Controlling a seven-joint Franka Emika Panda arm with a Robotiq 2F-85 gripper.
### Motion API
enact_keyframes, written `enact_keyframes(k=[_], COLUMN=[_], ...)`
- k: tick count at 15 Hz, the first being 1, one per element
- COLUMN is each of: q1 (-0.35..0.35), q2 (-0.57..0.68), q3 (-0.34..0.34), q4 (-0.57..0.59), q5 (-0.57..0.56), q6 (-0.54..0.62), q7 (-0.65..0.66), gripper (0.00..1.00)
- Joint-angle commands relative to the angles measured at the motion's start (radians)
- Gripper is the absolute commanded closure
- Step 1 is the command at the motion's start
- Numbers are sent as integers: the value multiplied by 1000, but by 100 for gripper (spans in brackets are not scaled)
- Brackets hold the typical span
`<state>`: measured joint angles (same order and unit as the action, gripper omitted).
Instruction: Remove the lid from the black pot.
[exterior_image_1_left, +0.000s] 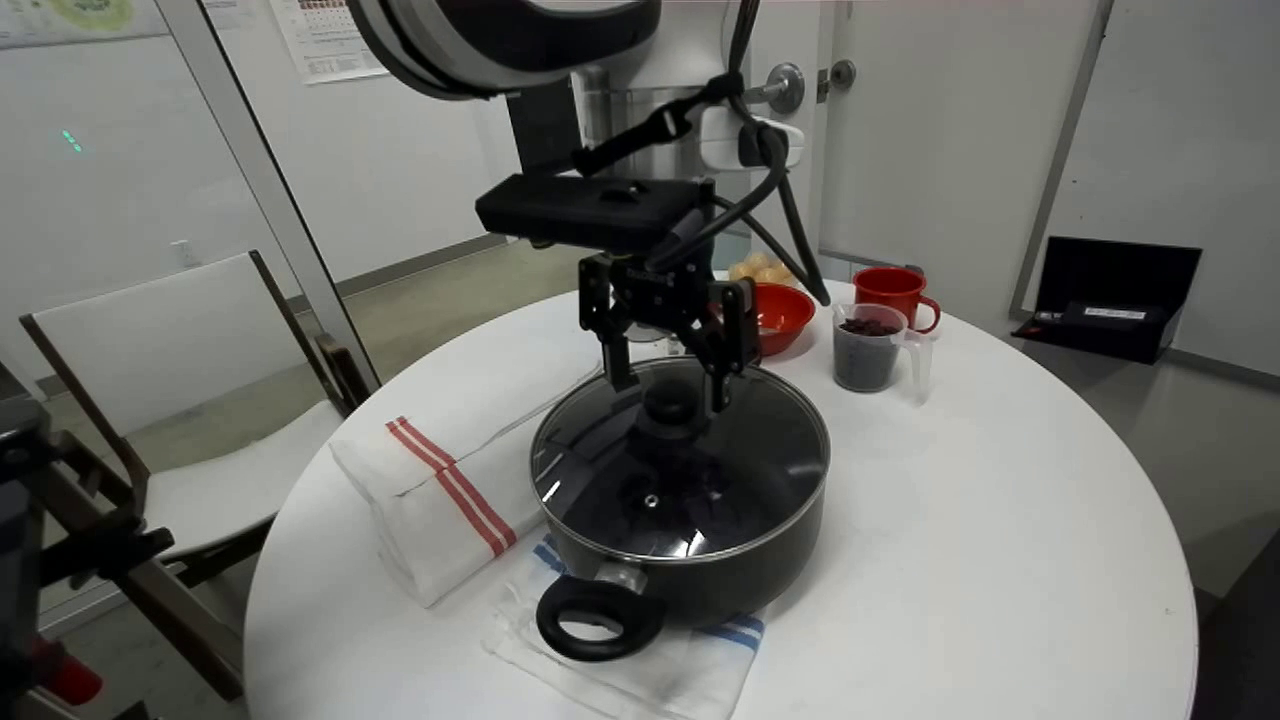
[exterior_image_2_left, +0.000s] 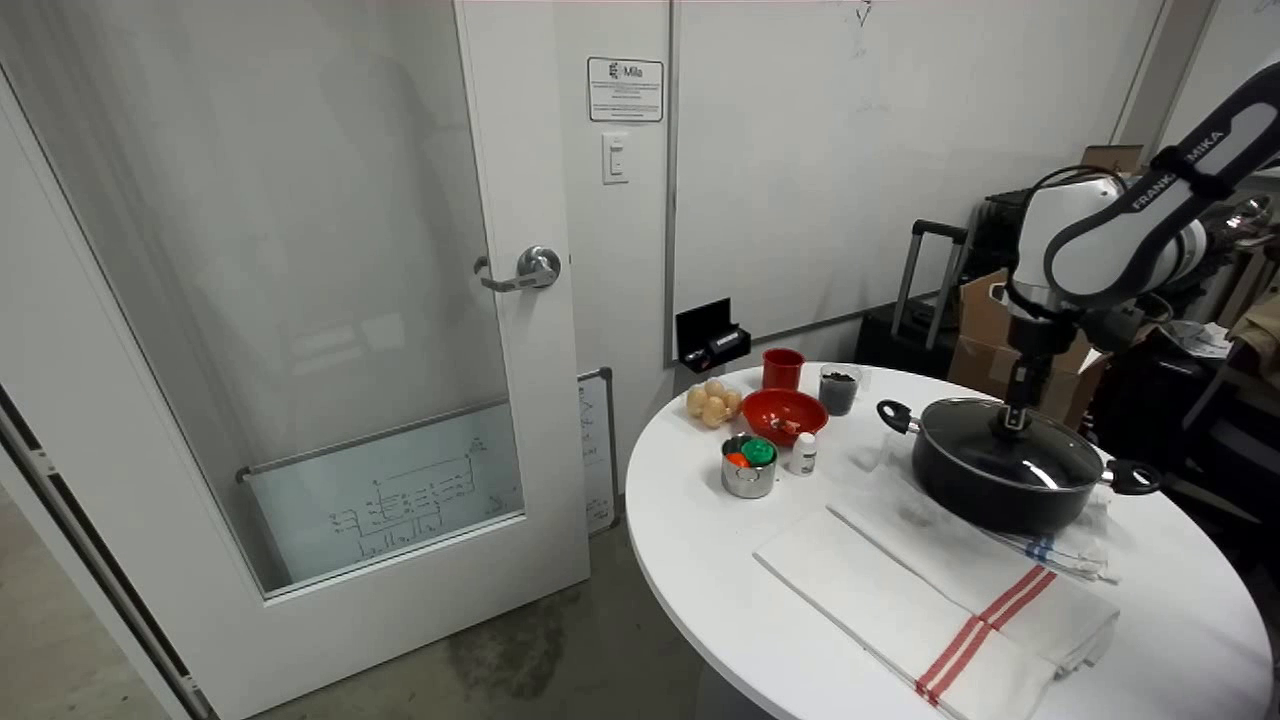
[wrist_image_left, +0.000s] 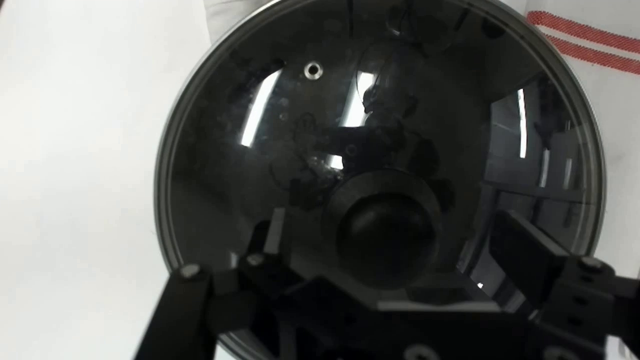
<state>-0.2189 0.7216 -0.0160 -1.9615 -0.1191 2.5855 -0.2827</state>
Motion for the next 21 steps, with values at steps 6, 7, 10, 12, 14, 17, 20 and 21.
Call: enact_keyframes(k=[6,7,10,12,14,17,20,21], q1=[-27,-29,-31,-32,-33,-31,-23,-22], q2=[35,34,32,32,30,5,-36,-52], q3=[21,23,26,30,32,28,19,18], q4=[54,55,56,56,56,45,21,13], q5=[26,26,27,30,33,33,24,23], q6=[-12,-12,-12,-12,-14,-17,-11,-10], q7=[-52,-54,-56,-57,-59,-54,-46,-46], gripper=[25,31,52,69,75,75,75,75])
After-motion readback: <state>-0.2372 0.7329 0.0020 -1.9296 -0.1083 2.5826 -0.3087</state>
